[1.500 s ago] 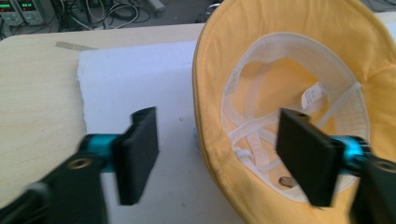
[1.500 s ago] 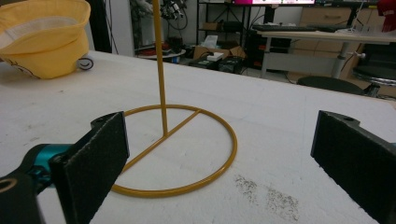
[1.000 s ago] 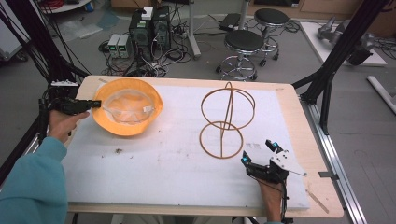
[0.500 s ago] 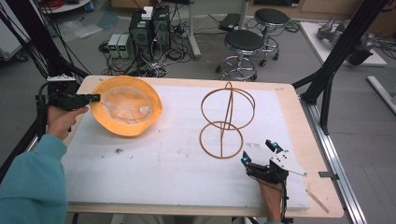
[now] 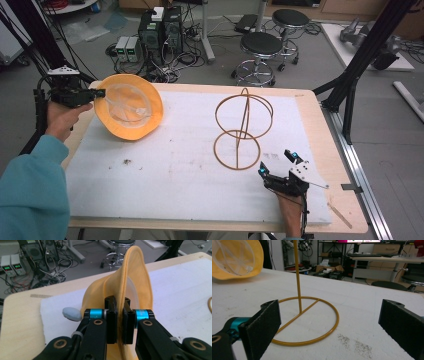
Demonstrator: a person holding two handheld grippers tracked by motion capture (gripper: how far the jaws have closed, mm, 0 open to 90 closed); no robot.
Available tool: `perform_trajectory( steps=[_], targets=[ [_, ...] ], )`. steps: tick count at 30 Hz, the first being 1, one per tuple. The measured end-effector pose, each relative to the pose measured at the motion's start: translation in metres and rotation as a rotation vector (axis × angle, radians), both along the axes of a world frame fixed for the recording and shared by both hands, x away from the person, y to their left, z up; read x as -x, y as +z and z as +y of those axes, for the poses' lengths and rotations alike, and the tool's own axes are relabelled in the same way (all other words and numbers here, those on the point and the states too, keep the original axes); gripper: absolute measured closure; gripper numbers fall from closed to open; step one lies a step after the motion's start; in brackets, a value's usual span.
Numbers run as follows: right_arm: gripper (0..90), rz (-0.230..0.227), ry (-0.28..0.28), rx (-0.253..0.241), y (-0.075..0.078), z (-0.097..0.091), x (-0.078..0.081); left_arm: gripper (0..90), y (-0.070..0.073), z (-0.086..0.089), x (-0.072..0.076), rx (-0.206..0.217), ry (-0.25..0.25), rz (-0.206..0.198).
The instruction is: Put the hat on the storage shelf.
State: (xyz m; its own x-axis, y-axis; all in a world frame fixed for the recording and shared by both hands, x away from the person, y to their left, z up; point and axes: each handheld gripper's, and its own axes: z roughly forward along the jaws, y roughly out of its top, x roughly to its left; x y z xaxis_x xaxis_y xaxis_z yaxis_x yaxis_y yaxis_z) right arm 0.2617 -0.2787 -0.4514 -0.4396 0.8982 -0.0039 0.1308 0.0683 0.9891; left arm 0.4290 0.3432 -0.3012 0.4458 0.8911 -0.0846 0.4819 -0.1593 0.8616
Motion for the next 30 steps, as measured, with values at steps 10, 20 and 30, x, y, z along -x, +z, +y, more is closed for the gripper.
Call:
perform_trajectory(
  steps=[10, 20, 30],
  targets=[
    [3.1, -0.001, 0.001, 0.001, 0.000, 0.000, 0.000, 85.1, 0.006, -0.002, -0.001, -0.050, -0.003, -0.012],
    [3.1, -0.009, -0.001, 0.005, 0.000, -0.001, 0.000, 85.1, 0.002, -0.028, 0.002, -0.107, -0.080, -0.007],
    [3.1, -0.006, 0.000, 0.002, 0.000, 0.000, 0.000, 85.1, 0.003, -0.045, 0.008, -0.096, -0.131, 0.002]
  ],
)
